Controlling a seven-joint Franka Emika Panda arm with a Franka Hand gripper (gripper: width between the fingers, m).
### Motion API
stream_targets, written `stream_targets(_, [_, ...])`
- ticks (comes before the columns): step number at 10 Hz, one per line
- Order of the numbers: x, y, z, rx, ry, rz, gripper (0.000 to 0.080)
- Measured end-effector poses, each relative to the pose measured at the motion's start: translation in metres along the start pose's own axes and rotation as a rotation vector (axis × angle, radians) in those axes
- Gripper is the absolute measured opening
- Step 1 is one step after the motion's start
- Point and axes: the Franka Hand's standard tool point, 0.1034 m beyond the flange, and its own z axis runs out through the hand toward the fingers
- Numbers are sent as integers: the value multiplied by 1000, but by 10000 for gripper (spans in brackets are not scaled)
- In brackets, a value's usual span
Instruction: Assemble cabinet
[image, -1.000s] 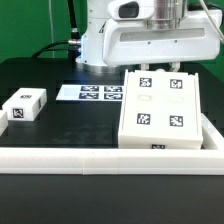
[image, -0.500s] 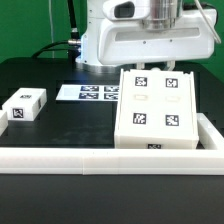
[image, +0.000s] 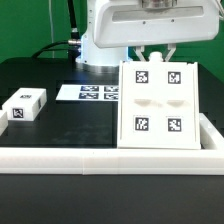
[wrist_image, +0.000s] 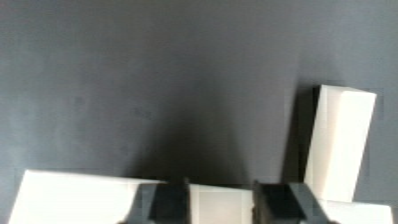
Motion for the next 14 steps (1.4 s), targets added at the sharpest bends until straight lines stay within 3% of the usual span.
stream_targets(4, [1,2,-4,1,-15,-3,142])
stream_targets(9, [17,3,-16,2,-13,-21,109])
stream_targets(14, [16,-1,-18,8,-57,-19,76])
